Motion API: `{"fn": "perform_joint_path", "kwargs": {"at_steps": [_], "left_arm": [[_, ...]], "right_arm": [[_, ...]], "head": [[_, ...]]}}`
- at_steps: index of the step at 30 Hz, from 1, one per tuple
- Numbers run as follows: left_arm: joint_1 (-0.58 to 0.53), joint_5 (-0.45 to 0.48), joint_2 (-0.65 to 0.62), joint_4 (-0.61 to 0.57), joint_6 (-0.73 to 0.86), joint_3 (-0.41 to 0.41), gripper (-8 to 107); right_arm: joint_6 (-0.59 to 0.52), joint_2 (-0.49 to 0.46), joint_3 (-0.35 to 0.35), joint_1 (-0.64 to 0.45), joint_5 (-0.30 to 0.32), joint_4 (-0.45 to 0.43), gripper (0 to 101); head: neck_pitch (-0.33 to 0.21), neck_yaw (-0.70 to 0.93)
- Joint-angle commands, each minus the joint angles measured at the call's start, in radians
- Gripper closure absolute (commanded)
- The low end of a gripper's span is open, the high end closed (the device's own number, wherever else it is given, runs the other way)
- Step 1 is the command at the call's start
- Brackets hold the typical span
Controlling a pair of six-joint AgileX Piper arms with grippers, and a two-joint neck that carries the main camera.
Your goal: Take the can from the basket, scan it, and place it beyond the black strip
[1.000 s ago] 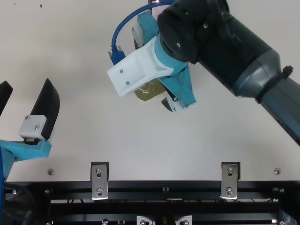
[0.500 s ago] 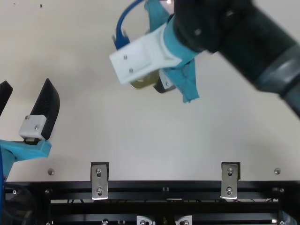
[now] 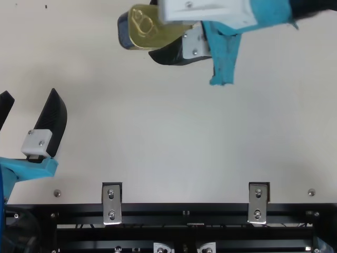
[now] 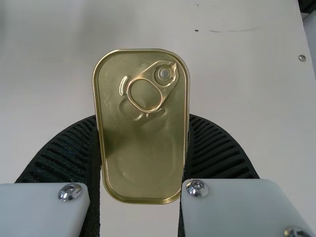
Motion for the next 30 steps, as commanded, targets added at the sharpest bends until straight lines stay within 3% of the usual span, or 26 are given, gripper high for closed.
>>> {"fn": "perform_joint_path", "kwargs": {"at_steps": [1, 8, 16, 22, 30], "left_arm": [[0.0, 0.0, 0.0, 0.0, 0.0, 0.0, 9], [0.0, 0.0, 0.0, 0.0, 0.0, 0.0, 9], [0.0, 0.0, 0.0, 0.0, 0.0, 0.0, 9], [0.0, 0.0, 0.0, 0.0, 0.0, 0.0, 9], [0.0, 0.0, 0.0, 0.0, 0.0, 0.0, 9]], "right_arm": [[-0.061, -0.024, 0.111, -0.023, -0.059, 0.168, 101], [-0.231, -0.077, 0.273, -0.085, -0.11, 0.404, 101], [-0.417, -0.091, 0.411, -0.158, -0.094, 0.626, 101], [-0.518, -0.078, 0.473, -0.194, -0.09, 0.723, 101], [-0.597, -0.045, 0.498, -0.214, -0.115, 0.811, 101]], "head": [[-0.005, 0.0], [-0.005, 0.0], [-0.005, 0.0], [-0.005, 0.0], [-0.005, 0.0]]}}
